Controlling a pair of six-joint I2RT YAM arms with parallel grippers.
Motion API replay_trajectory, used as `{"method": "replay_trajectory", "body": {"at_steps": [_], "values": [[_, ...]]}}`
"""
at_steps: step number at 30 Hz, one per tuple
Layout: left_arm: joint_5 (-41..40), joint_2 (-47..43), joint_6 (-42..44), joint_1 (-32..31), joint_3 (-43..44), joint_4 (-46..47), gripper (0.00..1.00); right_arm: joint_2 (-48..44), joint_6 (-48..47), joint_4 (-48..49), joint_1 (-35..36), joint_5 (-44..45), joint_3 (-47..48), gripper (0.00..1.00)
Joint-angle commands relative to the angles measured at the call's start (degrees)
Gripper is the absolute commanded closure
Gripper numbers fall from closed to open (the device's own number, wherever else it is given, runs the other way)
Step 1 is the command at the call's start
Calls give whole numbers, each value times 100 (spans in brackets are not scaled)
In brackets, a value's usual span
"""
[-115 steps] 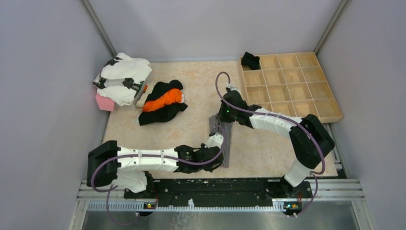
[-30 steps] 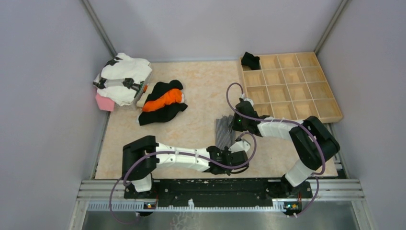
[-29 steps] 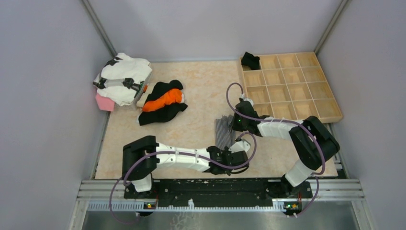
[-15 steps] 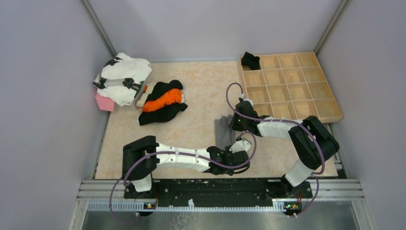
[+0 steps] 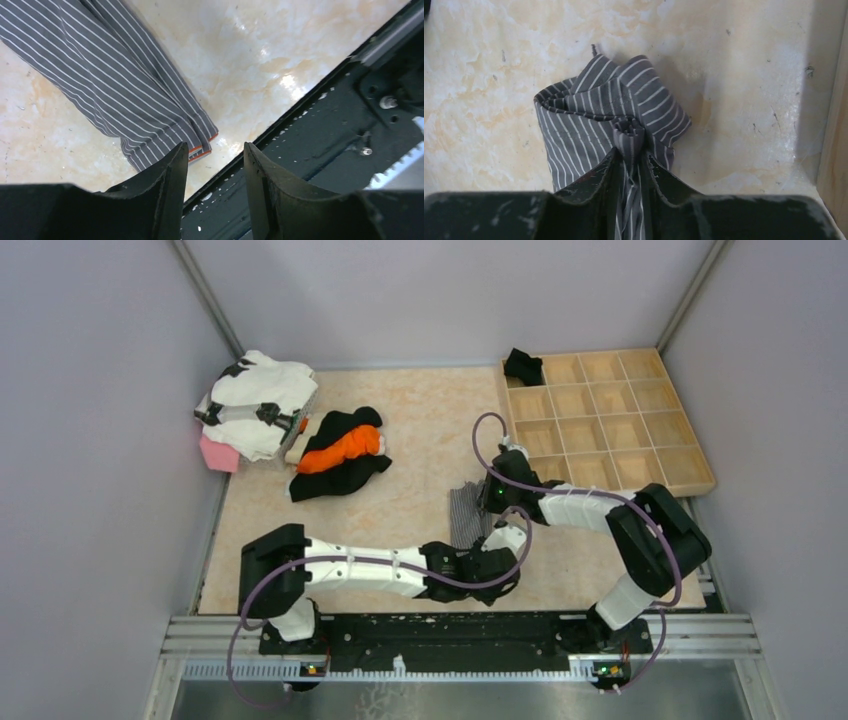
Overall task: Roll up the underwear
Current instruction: Fold the underwear at the center of the board.
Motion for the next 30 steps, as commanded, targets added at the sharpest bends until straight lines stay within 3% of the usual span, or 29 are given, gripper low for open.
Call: {"method": "replay_trajectory", "body": {"at_steps": [1, 8, 12, 16, 22, 26, 30], "values": [[-146, -703, 92, -31, -36, 264, 48, -472, -205, -364, -54, 69, 231, 75], [-1098, -1946, -293, 121, -991, 432, 43, -1022, -512, -867, -60, 446, 347, 65], [-970, -2664, -612, 592, -1723, 683, 43, -1402, -681, -995, -60, 569, 260, 63], [-820, -2938, -650, 855, -2174, 910, 46, -1655, -756, -1009, -56, 343, 119, 73], [-721, -2842, -620, 892, -2274, 1040, 49, -1701, -760, -836, -61, -992, -5, 90], [-684, -2778, -665, 892, -2345, 1139, 50, -1492, -824, -861, -49, -1783, -89, 94], [-649, -2715, -668, 892, -2395, 1187, 50, -1450, -737, -613, -49, -1751, -494, 96]]}}
